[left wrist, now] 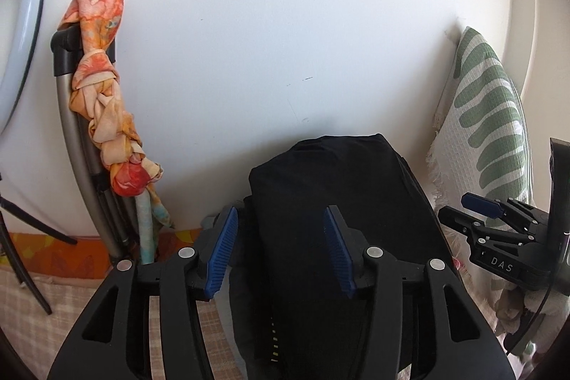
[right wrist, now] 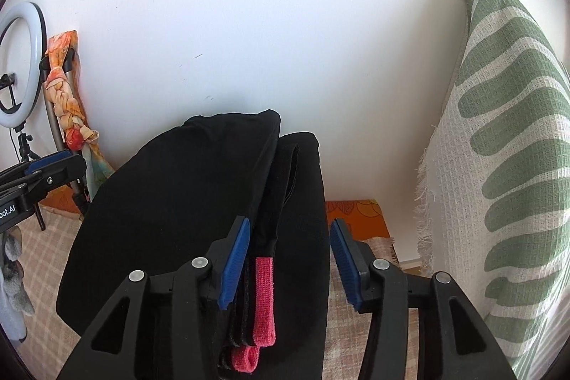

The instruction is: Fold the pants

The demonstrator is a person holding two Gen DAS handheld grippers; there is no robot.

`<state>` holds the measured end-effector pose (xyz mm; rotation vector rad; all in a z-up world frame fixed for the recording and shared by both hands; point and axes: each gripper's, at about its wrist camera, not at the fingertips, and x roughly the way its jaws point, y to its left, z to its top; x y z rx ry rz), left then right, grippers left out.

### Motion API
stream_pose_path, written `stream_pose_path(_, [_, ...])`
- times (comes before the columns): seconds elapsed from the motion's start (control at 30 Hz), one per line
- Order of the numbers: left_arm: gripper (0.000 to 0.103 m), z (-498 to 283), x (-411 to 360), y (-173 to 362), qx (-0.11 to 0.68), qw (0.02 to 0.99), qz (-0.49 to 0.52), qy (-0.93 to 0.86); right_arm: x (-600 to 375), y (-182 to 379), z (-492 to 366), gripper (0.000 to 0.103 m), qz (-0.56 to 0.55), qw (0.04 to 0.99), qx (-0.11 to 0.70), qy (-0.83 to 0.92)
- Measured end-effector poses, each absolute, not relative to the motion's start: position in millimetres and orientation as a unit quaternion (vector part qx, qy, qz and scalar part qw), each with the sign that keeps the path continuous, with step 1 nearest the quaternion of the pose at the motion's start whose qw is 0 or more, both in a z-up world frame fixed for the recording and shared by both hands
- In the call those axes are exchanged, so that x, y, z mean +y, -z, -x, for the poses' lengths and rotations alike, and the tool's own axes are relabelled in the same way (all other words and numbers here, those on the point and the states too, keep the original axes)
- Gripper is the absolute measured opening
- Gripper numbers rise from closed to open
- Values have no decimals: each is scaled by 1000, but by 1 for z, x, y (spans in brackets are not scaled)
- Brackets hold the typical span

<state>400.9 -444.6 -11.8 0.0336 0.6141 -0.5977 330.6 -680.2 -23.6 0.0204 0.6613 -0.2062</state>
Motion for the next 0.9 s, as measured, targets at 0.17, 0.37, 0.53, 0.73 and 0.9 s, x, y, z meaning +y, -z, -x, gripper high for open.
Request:
stream_pose_path(0.17, [59,-381,-434,6,299,906,-18,299,-668,21,-309,69,-24,945,314,93])
stream_pose_path(0.37, [68,-351,-424,0,297,902,-25,312,-646,15,-278,85,-18,948,303,95])
stream_pose_path(0.53, [71,-321,-411,-6,299,896,-29,328,-632,8,-252,93,-29,951,295,90])
stream_pose_path(0.73, [81,-278,-394,-17,286,899,-41,328,-613,1,-215,102,-35,955,282,88])
stream_pose_path(0.9, [81,-247,-378,-15,292,898,-50,325,-595,1,-182,103,-37,957,275,86])
